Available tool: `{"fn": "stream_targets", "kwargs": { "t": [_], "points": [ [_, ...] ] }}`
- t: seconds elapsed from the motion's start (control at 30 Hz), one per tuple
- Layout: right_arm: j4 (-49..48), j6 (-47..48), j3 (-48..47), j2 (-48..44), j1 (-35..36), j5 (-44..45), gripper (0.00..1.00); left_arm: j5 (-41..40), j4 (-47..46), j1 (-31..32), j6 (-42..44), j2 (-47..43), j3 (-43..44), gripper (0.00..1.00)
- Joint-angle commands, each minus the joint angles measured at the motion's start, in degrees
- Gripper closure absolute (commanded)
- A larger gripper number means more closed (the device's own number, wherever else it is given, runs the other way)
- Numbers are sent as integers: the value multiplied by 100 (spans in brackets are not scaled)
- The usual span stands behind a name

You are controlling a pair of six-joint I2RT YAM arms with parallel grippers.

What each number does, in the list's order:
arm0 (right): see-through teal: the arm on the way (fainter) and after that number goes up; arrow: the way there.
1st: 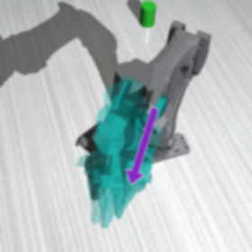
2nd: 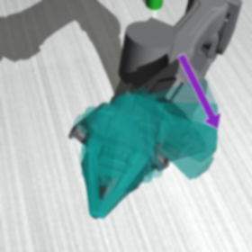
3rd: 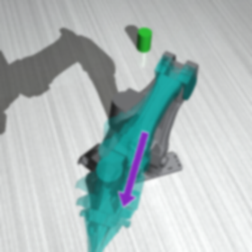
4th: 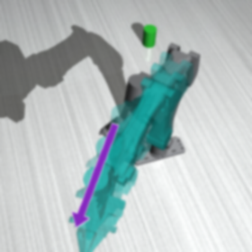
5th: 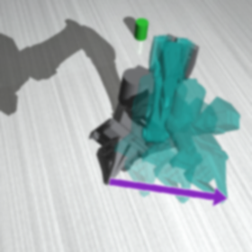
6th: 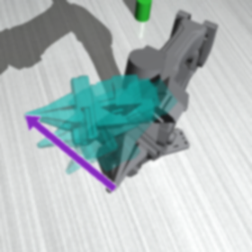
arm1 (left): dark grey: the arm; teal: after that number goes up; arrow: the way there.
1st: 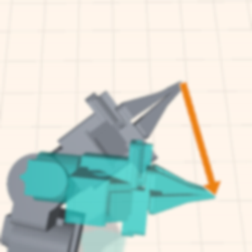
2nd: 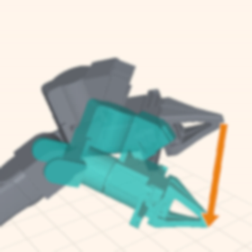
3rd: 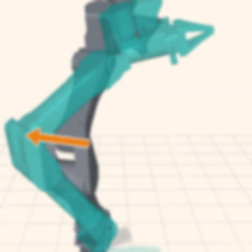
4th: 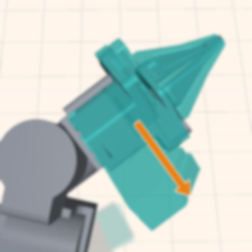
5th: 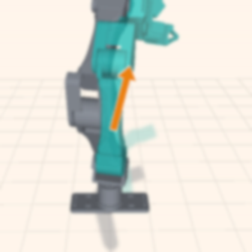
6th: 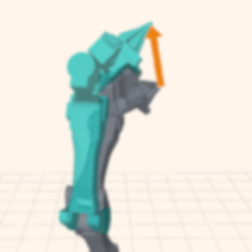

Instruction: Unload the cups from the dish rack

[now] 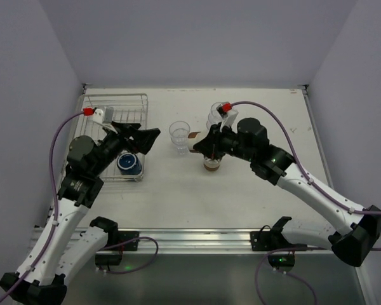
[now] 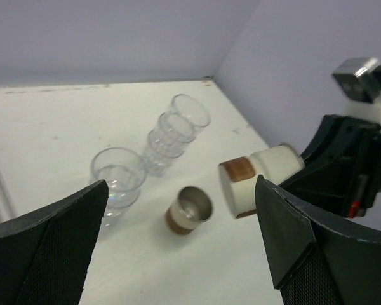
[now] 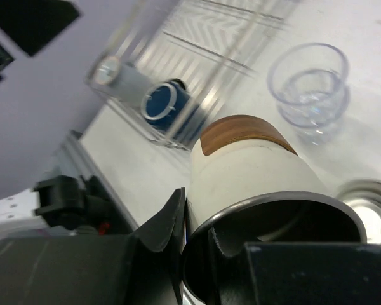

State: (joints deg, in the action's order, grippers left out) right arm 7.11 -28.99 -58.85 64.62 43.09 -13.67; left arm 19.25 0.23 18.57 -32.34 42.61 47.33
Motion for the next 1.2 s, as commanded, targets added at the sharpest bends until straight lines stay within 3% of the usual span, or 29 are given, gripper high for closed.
{"fn": "stream_targets", "kwargs": {
  "t": [0.0,0.3,0.57,1.17],
  "points": [
    [2578,974,-855,356,-29,1076,100,-1051,1742,24,1370,-226,101,0],
    [4112,1458,-2209,1834,-38,1850,100,-2398,2288,24,1784,-640,-443,0],
    [4377,1546,-2842,2853,-20,2106,100,-2434,2271,15,1757,-420,-567,0],
    [4492,1669,-3247,3891,-11,2404,100,-2847,2429,-20,1634,-236,-637,0]
  ]
}}
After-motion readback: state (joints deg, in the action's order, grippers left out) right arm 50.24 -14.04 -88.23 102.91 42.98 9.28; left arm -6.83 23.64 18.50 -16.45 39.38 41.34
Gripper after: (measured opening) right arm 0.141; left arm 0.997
